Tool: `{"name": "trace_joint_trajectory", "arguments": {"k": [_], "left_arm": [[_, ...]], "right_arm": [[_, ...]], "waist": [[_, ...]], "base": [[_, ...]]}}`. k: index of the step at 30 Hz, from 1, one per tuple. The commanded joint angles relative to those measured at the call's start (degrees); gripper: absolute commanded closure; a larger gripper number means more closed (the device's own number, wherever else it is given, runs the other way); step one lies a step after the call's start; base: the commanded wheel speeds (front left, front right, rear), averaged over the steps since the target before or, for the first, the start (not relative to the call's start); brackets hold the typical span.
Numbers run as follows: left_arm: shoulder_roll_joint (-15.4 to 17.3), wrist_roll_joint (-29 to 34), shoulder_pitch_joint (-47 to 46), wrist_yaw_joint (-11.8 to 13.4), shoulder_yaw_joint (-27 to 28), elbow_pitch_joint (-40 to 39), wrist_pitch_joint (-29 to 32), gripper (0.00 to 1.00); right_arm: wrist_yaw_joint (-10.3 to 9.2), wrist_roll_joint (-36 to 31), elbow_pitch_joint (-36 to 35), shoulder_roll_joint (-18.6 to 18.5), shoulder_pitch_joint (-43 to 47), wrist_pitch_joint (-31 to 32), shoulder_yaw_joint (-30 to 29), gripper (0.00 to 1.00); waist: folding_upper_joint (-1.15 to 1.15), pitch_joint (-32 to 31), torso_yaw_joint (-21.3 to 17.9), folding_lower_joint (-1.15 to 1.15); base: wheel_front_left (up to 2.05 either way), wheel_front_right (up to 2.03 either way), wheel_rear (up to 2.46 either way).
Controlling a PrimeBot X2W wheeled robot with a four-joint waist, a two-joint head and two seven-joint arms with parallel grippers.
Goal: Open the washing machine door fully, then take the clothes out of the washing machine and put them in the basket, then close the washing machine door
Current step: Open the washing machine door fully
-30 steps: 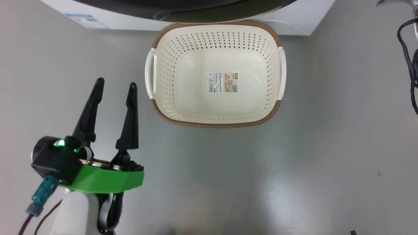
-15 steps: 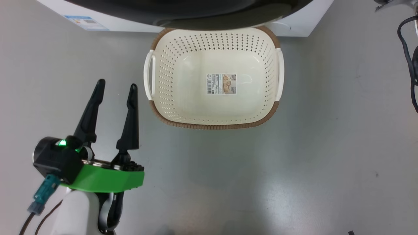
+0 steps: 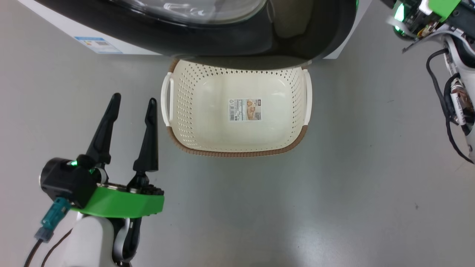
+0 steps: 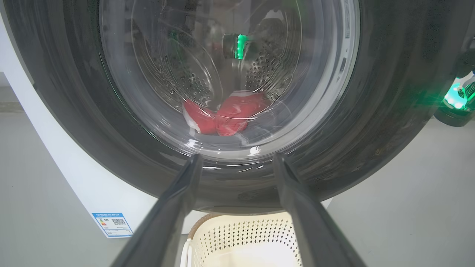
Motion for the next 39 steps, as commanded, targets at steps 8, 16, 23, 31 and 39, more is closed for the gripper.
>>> {"name": "trace_joint_trajectory", "arguments": {"k": [8,16,23,31,39], "left_arm": [[1.5,-0.2,0.73,-0.32,1.55,-0.4,-0.46,0.0],[1.5,-0.54,1.51,-0.32,2.17,-0.68,-0.46,0.0],[1.5,-0.55,1.17,-0.32,2.85,-0.92,-0.46,0.0],[1.5,-0.78,1.24,-0.32,3.66,-0.74,-0.46,0.0],[1.5,-0.17,1.31,-0.32,4.13,-0.74,-0.46,0.0]], "right_arm": [[0.44,-1.16,-2.08,2.48,4.31,3.21,0.66,1.0],[0.44,-3.48,-1.46,3.04,5.42,0.98,-0.64,0.61],[0.44,-10.51,-5.9,2.58,7.0,-11.9,-1.76,0.0],[0.44,-18.53,-11.13,-1.31,12.41,-27.97,3.09,0.0],[0.44,-28.83,-10.94,-8.78,16.97,-48.88,13.77,0.0]], "waist": [[0.0,-2.41,-0.21,0.0],[0.0,-2.99,-0.31,0.0],[0.0,-2.44,-1.56,0.0],[0.0,-2.97,-4.07,0.0],[0.0,-3.73,-6.49,0.0]], "base": [[0.0,0.0,0.0],[0.0,0.0,0.0],[0.0,0.0,0.0],[0.0,0.0,0.0],[0.0,0.0,0.0]]}}
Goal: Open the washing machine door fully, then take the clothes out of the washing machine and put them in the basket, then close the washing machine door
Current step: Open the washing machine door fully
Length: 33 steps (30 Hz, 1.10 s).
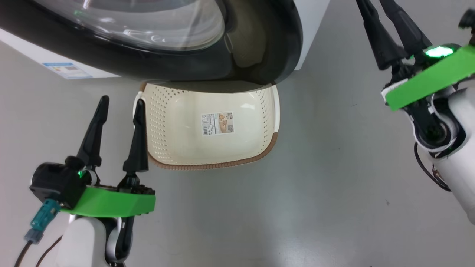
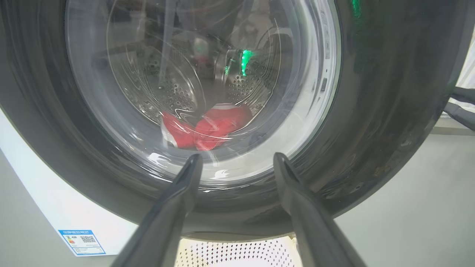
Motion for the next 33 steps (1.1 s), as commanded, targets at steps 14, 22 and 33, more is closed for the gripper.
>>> {"name": "trace_joint_trajectory", "arguments": {"k": [14,22,33], "left_arm": [[1.49,2.04,1.37,-0.32,4.0,-3.17,-0.46,0.0],[1.49,2.09,1.91,-0.32,4.36,-4.48,-0.46,0.0],[1.49,1.82,2.46,-0.32,4.35,-4.59,-0.46,0.0]], "right_arm": [[0.43,-35.79,-5.76,8.3,12.63,-4.08,-18.93,0.0],[0.43,-45.98,-15.42,16.42,21.4,-4.09,-28.47,0.0],[0.43,-50.31,-20.09,17.74,31.02,-4.09,-27.15,0.0]], "waist": [[0.0,-1.11,-2.94,0.0],[0.0,-1.65,-3.28,0.0],[0.0,-2.15,-2.94,0.0]], "base": [[0.0,0.0,0.0],[0.0,0.0,0.0],[0.0,0.0,0.0]]}}
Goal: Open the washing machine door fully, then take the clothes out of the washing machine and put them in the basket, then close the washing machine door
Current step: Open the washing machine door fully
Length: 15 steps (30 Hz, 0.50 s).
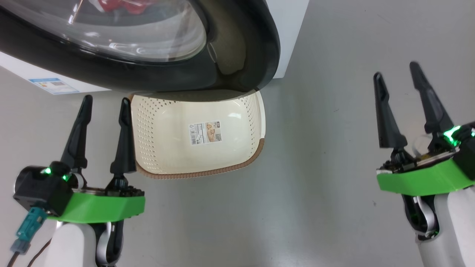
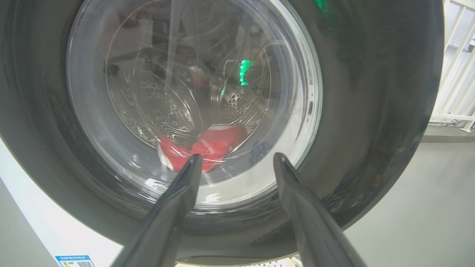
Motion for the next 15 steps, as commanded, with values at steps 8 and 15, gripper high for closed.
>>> {"name": "trace_joint_trajectory", "arguments": {"k": [8,15], "left_arm": [[1.45,0.07,1.33,-0.32,1.8,-1.22,-0.45,0.0],[1.45,0.23,1.53,-0.32,1.77,-1.23,-0.45,0.0]], "right_arm": [[0.37,-1.02,-2.36,0.53,3.97,-0.34,1.93,0.0],[0.37,-1.15,-2.34,1.25,4.18,-0.35,2.29,0.0]], "waist": [[0.0,-0.31,0.18,0.0],[0.0,-0.44,-0.01,0.0]], "base": [[0.0,0.0,0.0],[0.0,0.0,0.0]]}}
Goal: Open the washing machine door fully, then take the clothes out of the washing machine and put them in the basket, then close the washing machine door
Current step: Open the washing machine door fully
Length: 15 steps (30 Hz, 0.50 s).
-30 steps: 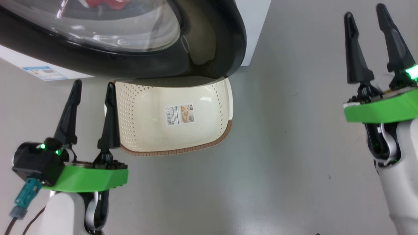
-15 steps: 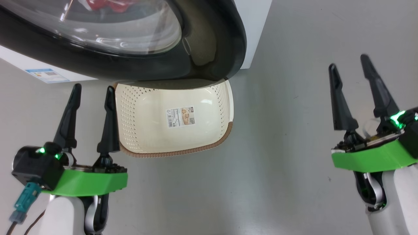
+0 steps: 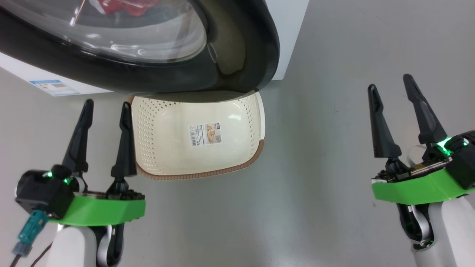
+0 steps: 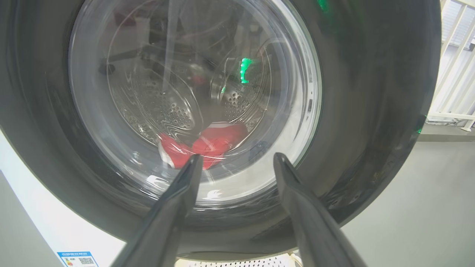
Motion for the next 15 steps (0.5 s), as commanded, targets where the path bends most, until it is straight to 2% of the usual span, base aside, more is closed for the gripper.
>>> {"name": "trace_joint_trajectory", "arguments": {"k": [1,15], "left_arm": [[1.45,0.23,1.04,-0.32,1.67,-1.31,-0.45,0.0],[1.45,0.21,0.97,-0.32,1.55,-0.96,-0.45,0.0]], "right_arm": [[0.36,-0.61,-1.58,0.46,1.08,-0.35,1.88,0.0],[0.36,-0.46,-1.01,0.53,0.77,-0.35,2.69,0.0]], "waist": [[0.0,0.0,-0.04,0.0],[0.0,0.0,0.02,0.0]], "base": [[0.0,0.0,0.0],[0.0,0.0,0.0]]}}
